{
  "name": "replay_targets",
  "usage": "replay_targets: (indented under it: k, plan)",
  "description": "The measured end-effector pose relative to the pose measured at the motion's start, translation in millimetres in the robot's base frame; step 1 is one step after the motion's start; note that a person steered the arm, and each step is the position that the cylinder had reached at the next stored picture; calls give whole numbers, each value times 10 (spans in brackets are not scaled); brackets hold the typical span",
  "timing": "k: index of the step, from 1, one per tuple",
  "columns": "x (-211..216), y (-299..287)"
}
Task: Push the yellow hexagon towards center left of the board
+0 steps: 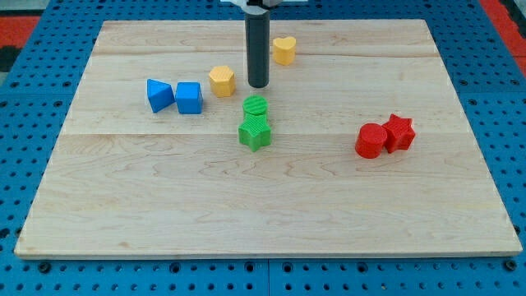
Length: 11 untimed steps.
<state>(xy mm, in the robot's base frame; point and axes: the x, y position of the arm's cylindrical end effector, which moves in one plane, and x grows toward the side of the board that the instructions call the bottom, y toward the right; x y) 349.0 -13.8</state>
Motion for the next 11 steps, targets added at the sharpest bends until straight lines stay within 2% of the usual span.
replay_targets:
  k: [2,3,6,8,11]
  plan:
    - [-340,-977]
    - [-356,-1657]
    - [-277,-2503]
    - [-44,-2556]
    - [157,-1971]
